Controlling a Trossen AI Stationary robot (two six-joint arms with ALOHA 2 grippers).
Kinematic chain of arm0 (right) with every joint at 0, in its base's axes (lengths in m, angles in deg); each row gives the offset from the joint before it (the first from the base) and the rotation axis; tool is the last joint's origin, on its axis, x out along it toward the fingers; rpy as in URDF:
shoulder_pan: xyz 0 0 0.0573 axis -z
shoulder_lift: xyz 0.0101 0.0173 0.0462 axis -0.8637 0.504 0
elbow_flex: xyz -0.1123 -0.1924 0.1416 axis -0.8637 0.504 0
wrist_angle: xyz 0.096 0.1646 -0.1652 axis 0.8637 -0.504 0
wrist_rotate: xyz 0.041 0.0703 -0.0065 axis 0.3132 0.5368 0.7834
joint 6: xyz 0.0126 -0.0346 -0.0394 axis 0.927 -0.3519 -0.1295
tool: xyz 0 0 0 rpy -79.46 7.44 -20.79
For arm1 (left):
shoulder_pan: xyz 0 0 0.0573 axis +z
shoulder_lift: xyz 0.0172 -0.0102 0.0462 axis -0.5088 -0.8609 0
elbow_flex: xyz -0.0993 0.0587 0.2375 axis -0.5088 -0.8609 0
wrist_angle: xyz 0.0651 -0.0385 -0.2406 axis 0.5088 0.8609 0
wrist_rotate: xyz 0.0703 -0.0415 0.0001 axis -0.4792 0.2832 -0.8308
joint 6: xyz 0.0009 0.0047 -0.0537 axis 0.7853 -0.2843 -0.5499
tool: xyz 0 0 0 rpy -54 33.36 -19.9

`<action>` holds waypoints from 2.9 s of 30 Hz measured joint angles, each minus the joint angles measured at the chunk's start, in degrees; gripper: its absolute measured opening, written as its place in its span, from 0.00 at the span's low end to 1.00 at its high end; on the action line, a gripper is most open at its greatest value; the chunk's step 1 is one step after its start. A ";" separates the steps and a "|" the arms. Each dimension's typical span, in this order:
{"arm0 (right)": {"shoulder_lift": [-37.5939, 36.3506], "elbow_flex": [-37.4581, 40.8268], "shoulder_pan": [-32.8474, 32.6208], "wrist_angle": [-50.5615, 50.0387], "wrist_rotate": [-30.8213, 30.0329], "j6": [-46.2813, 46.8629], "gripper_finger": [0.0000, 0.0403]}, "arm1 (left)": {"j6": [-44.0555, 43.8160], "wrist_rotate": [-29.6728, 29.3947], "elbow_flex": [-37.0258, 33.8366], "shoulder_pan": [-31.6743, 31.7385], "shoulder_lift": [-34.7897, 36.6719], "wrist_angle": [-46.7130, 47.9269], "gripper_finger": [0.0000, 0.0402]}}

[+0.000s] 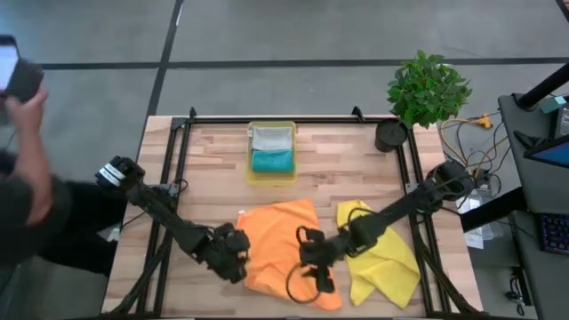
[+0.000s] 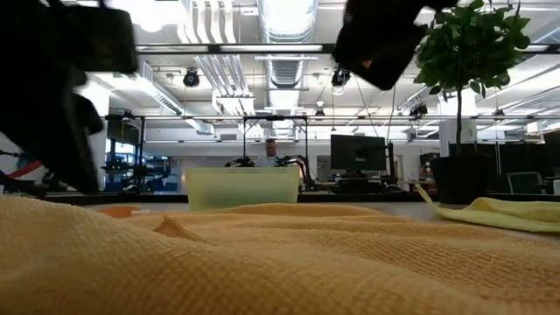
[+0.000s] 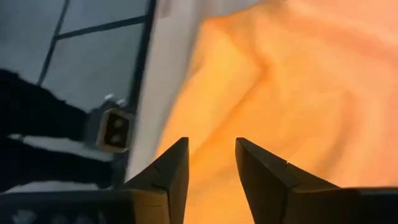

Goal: Fold microfiber towels
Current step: Fold the orange microfiber cloth

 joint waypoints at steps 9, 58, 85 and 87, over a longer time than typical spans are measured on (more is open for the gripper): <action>-0.01 0.00 3.34 -0.25 -0.34 2.75 0.26 | 15.73 2.30 -1.11 12.39 -4.10 -9.01 0.02; -0.35 8.33 13.00 4.81 -15.07 14.95 0.24 | 50.93 30.57 -6.17 27.55 1.25 -13.06 0.41; -0.75 10.44 10.71 3.44 -10.98 14.14 0.24 | 47.75 28.92 2.58 25.57 -7.70 -11.43 0.02; -0.81 10.95 10.72 3.25 -10.96 14.14 0.24 | 47.75 28.01 2.71 25.57 -6.25 -11.09 0.03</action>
